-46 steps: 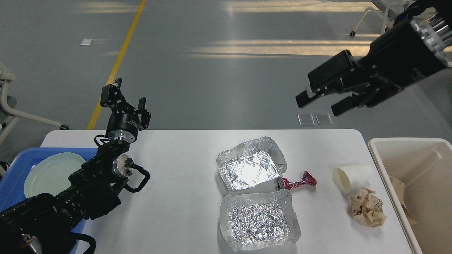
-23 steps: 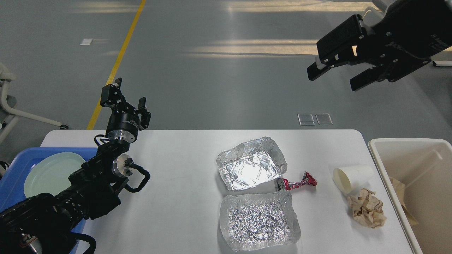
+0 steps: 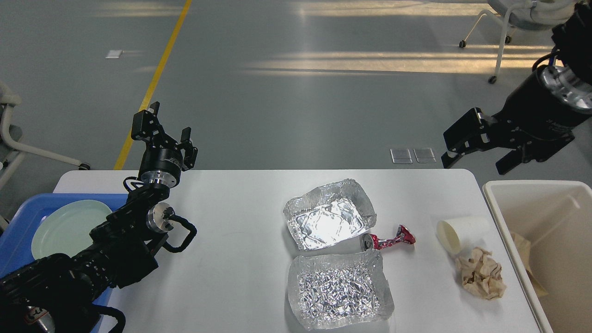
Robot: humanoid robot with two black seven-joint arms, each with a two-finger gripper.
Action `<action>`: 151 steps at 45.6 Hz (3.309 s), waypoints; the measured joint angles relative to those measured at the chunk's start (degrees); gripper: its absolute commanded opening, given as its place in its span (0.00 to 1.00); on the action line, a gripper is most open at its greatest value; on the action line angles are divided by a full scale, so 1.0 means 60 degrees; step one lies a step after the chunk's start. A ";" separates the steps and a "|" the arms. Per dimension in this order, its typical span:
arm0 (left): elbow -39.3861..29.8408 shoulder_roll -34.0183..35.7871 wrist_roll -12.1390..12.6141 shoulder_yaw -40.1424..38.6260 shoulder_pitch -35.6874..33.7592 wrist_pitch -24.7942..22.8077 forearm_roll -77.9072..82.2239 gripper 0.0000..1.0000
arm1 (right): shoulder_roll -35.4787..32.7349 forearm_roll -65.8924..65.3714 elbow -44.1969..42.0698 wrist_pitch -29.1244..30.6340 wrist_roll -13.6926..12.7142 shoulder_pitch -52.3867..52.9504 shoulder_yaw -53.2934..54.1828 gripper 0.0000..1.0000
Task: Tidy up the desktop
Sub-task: 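Raise the right gripper out of the bin back over the table, then lower the right gripper onto the crumpled tan paper beside the cup, then grasp the crumpled tan paper and lift it up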
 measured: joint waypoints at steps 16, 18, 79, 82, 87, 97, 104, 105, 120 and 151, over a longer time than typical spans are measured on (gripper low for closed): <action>0.0000 0.0000 -0.0003 0.0000 0.0000 0.0000 0.0000 1.00 | 0.0106 -0.0420 -0.1821 -0.2167 0.0078 -0.3777 0.0007 1.00; 0.0000 0.0000 -0.0003 0.0000 0.0000 0.0000 0.0000 1.00 | 0.0112 -0.0453 -0.2025 -0.2352 0.0097 -0.4113 0.0011 1.00; -0.0010 0.0000 -0.0002 0.0000 0.0000 0.0000 0.0000 1.00 | 0.1074 -0.1694 -0.4149 -0.5378 0.0624 -0.9720 0.1918 0.00; -0.0010 0.0000 -0.0002 0.0000 0.0000 0.0000 0.0000 1.00 | 0.1072 -0.1695 -0.4149 -0.5367 0.0630 -0.9720 0.1909 0.00; -0.0010 0.0000 -0.0002 0.0000 0.0000 0.0000 0.0000 1.00 | 0.1064 -0.1695 -0.4148 -0.5337 0.0642 -0.9695 0.1906 0.00; -0.0009 0.0000 -0.0002 0.0000 0.0000 0.0000 0.0000 1.00 | 0.1029 -0.1684 -0.4043 -0.5093 0.1142 -0.9282 0.1845 0.00; -0.0008 0.0000 -0.0002 0.0000 0.0000 0.0000 0.0000 1.00 | 0.0521 -0.1680 -0.3858 -0.3482 0.1349 -0.7760 0.1811 0.00; -0.0007 0.0000 -0.0002 0.0000 0.0000 0.0000 0.0000 1.00 | 0.0440 -0.1681 -0.3800 -0.3302 0.1354 -0.7568 0.1815 0.00; -0.0007 0.0000 -0.0002 0.0000 0.0000 0.0000 0.0001 1.00 | -0.1423 -0.1545 -0.1868 -0.0036 0.1329 -0.2205 0.1985 0.00; -0.0004 0.0000 -0.0002 0.0000 0.0000 0.0000 0.0000 1.00 | -0.1717 -0.0554 -0.1700 0.0042 0.1202 0.3223 0.2468 0.00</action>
